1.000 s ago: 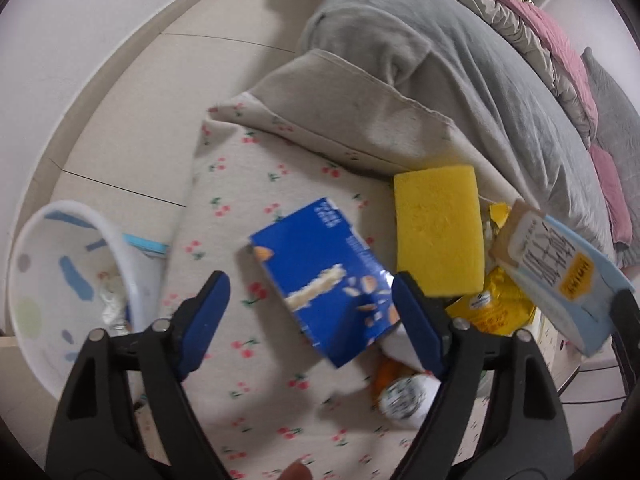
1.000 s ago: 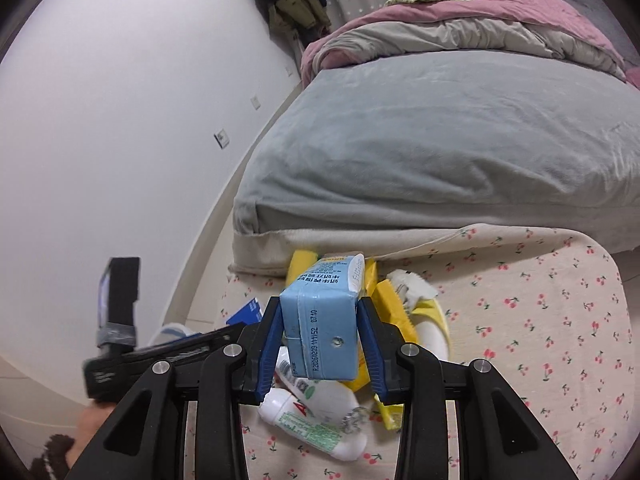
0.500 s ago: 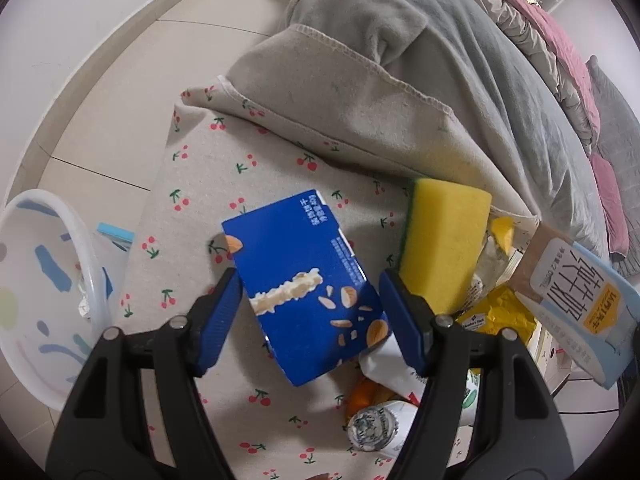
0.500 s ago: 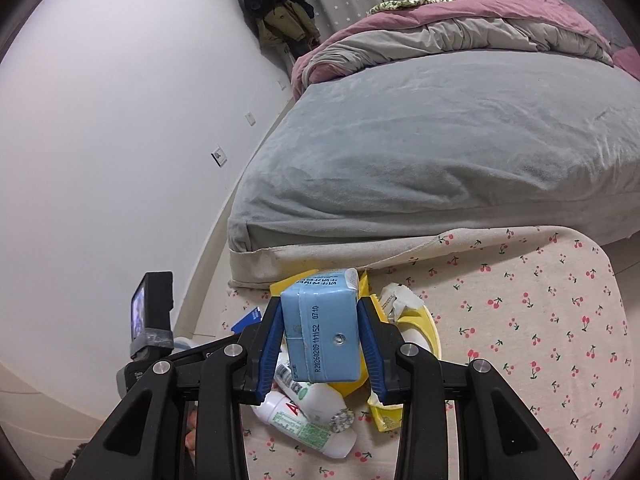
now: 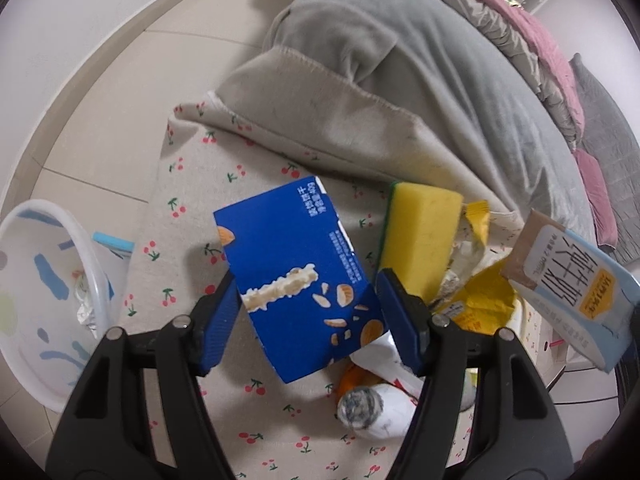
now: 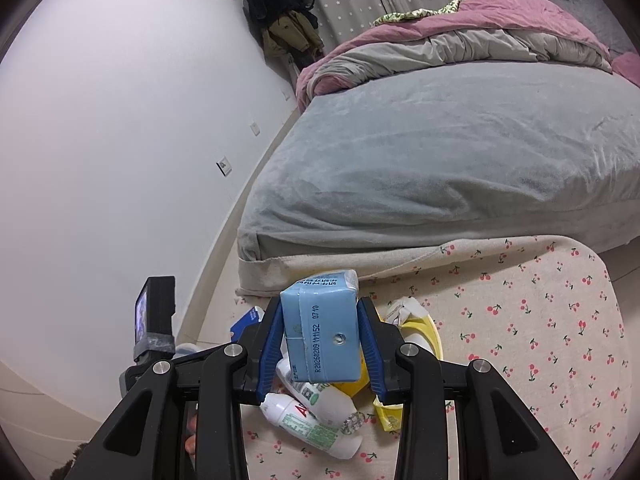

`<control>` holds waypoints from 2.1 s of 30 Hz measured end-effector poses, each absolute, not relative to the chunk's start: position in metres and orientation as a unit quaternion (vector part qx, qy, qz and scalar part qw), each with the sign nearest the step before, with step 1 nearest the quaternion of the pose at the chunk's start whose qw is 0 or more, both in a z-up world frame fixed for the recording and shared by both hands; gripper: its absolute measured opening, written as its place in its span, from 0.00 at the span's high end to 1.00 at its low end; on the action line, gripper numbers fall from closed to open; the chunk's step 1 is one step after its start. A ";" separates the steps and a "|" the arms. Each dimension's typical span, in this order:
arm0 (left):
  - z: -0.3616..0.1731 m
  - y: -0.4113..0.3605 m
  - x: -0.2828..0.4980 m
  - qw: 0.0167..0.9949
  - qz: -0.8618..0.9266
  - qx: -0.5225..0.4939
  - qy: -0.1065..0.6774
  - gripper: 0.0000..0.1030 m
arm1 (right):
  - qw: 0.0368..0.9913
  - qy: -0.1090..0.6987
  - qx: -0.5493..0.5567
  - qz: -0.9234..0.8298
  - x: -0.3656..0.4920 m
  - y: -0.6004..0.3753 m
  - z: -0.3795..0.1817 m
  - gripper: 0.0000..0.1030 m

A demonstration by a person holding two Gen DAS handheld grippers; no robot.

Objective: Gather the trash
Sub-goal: 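Carry the oat-print box into the bin with the left tool while the right carries the milk carton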

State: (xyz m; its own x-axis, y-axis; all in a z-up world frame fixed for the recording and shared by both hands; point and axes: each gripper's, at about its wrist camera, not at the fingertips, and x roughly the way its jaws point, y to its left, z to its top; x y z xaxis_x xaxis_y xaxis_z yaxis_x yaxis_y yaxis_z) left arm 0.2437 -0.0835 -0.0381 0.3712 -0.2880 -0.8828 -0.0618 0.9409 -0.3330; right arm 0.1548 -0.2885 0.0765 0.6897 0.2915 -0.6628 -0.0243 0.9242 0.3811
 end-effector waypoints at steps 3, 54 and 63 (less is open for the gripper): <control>-0.031 -0.081 0.237 0.817 -0.079 -0.156 0.550 0.33 | 0.904 0.378 0.179 0.090 0.153 -0.290 0.080 0.64; -0.037 0.083 0.155 0.849 -0.009 -0.083 0.522 0.33 | 0.854 0.451 0.108 0.234 0.149 -0.096 0.037 0.64; -0.054 0.112 0.153 0.845 -0.008 -0.093 0.527 0.31 | 0.840 0.469 0.101 0.254 0.155 -0.066 0.021 0.64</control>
